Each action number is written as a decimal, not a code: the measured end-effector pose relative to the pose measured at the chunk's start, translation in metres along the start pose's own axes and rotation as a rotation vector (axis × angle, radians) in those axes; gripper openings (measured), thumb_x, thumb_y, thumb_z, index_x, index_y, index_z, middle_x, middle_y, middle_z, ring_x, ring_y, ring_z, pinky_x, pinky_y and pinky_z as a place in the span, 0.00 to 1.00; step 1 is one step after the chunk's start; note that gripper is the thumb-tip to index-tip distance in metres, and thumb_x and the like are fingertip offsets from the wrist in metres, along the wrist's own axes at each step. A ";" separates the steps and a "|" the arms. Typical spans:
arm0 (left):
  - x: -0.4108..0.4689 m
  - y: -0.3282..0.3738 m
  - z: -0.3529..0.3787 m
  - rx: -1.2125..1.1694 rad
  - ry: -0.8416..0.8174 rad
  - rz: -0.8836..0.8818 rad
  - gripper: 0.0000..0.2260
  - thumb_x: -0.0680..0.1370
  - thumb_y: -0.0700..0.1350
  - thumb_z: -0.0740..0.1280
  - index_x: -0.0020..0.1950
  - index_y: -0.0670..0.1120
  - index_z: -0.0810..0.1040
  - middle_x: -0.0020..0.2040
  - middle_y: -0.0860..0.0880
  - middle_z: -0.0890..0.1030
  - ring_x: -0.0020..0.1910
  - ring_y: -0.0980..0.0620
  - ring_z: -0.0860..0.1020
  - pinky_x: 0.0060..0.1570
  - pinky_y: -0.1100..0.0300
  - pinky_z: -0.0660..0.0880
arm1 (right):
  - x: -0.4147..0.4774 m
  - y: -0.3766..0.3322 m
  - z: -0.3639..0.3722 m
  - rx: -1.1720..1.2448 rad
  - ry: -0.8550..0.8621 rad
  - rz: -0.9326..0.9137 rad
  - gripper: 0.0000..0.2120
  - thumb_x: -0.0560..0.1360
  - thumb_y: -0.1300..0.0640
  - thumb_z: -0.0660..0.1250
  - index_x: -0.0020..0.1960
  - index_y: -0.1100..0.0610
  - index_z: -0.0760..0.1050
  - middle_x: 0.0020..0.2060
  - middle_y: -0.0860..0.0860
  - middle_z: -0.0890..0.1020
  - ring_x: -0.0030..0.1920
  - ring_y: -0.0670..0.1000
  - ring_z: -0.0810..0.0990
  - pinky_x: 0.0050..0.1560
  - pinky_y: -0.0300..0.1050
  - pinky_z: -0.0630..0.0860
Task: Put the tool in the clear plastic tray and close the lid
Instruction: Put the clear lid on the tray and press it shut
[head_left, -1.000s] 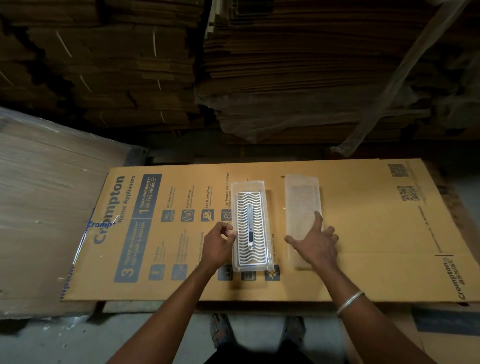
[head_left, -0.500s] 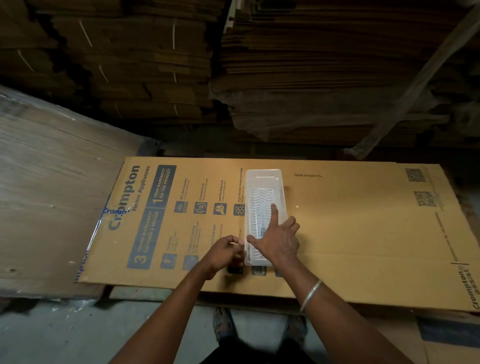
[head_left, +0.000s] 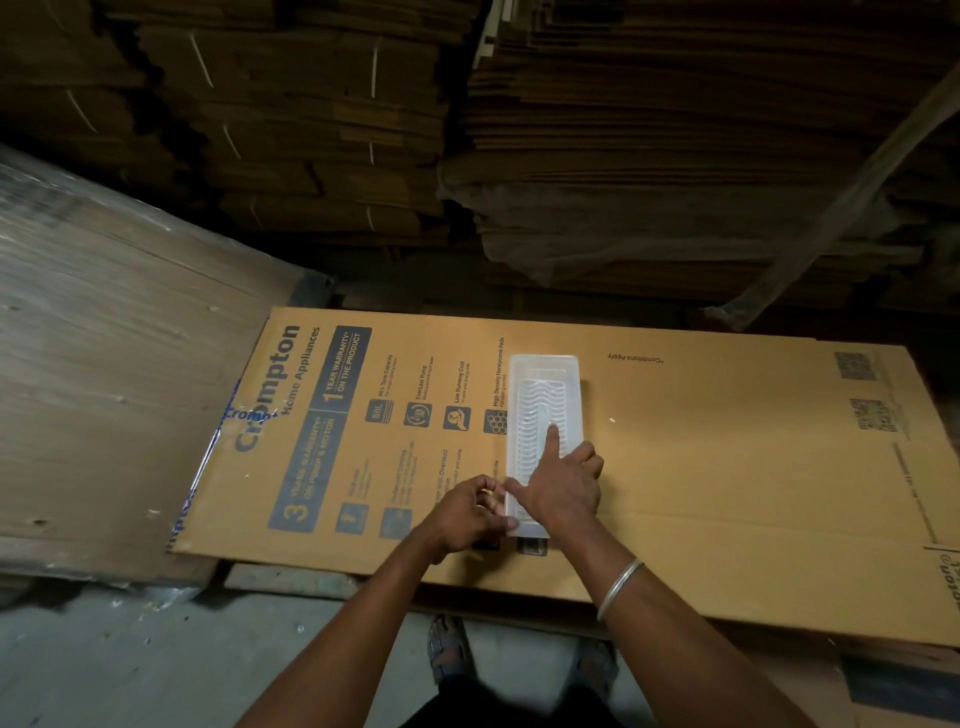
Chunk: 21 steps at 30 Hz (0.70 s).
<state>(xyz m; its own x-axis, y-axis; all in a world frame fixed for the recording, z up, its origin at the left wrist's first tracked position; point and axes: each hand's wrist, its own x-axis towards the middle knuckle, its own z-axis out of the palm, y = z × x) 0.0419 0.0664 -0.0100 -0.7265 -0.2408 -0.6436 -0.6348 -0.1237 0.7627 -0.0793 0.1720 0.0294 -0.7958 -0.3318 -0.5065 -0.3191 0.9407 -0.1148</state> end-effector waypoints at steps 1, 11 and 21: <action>0.000 0.000 0.000 0.008 -0.005 -0.003 0.22 0.70 0.41 0.80 0.59 0.41 0.75 0.45 0.45 0.78 0.37 0.51 0.80 0.47 0.48 0.81 | 0.002 0.002 -0.001 0.024 -0.022 -0.008 0.52 0.71 0.29 0.66 0.82 0.49 0.41 0.69 0.64 0.60 0.65 0.62 0.64 0.55 0.54 0.77; 0.010 0.022 -0.005 0.368 0.058 0.093 0.27 0.72 0.49 0.78 0.68 0.51 0.72 0.52 0.49 0.82 0.49 0.45 0.84 0.50 0.47 0.82 | 0.035 0.047 -0.046 -0.070 -0.019 -0.244 0.31 0.78 0.66 0.61 0.75 0.44 0.60 0.50 0.54 0.80 0.48 0.57 0.80 0.42 0.48 0.71; 0.059 0.089 -0.022 0.986 0.320 0.350 0.37 0.76 0.51 0.73 0.80 0.46 0.59 0.80 0.46 0.60 0.74 0.43 0.69 0.66 0.45 0.74 | 0.066 0.050 -0.072 -0.032 0.062 -0.333 0.44 0.63 0.55 0.84 0.74 0.49 0.67 0.69 0.51 0.69 0.68 0.55 0.71 0.59 0.54 0.77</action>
<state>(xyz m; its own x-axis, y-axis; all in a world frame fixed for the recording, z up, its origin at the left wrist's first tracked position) -0.0519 0.0203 0.0216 -0.8961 -0.3692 -0.2463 -0.4421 0.7911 0.4227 -0.1847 0.1917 0.0515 -0.6751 -0.6247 -0.3923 -0.5816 0.7779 -0.2379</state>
